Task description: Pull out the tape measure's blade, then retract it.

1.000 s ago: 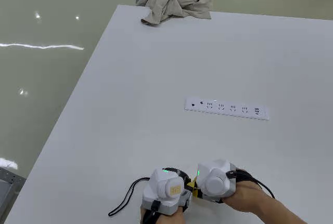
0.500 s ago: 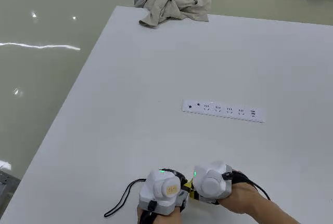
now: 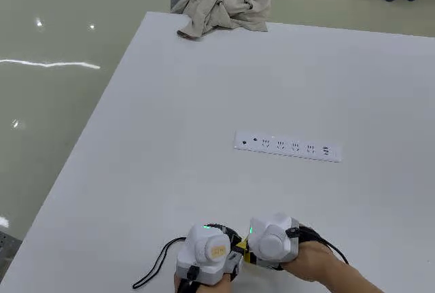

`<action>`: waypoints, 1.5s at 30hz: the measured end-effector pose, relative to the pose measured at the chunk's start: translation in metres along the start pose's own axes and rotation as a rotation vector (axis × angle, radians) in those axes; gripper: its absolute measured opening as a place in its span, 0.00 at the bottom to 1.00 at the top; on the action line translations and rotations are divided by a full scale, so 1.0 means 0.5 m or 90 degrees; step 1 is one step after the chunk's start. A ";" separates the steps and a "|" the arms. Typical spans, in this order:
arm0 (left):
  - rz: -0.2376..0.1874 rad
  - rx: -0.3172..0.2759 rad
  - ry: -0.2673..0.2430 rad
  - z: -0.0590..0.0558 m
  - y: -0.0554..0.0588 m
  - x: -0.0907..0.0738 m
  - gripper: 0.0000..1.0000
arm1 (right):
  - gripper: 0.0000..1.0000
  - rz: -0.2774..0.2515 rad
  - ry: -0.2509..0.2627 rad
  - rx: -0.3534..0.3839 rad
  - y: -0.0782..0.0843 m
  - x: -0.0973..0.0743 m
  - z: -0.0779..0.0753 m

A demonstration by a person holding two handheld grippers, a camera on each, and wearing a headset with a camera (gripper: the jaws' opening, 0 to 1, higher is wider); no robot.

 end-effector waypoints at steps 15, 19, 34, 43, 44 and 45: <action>0.016 0.002 0.012 -0.004 0.009 -0.006 0.67 | 0.28 -0.019 0.040 0.080 0.021 -0.015 -0.012; 0.016 0.002 0.012 -0.002 0.011 -0.010 0.68 | 0.29 -0.028 0.048 0.104 0.023 -0.020 -0.008; 0.007 0.008 0.018 0.007 0.009 -0.030 0.77 | 0.35 -0.080 0.074 0.174 -0.008 -0.040 0.012; -0.001 0.028 0.030 0.012 -0.001 -0.052 0.80 | 0.37 -0.115 0.105 0.233 -0.017 -0.063 0.023; -0.007 0.040 0.032 0.012 -0.004 -0.057 0.80 | 0.37 -0.117 0.109 0.236 -0.017 -0.067 0.026; -0.009 0.043 0.034 0.012 -0.005 -0.058 0.80 | 0.38 -0.119 0.114 0.241 -0.018 -0.070 0.027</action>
Point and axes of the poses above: the centre of the closed fingertips' face, and the gripper's own axes: x roughly forward along the fingers, z roughly to its left, y roughly out of its underside, the point moved 1 cm from there along -x, roughly backward along the fingers, and after that the axes turned 4 degrees about -x, right-handed, at the moved point
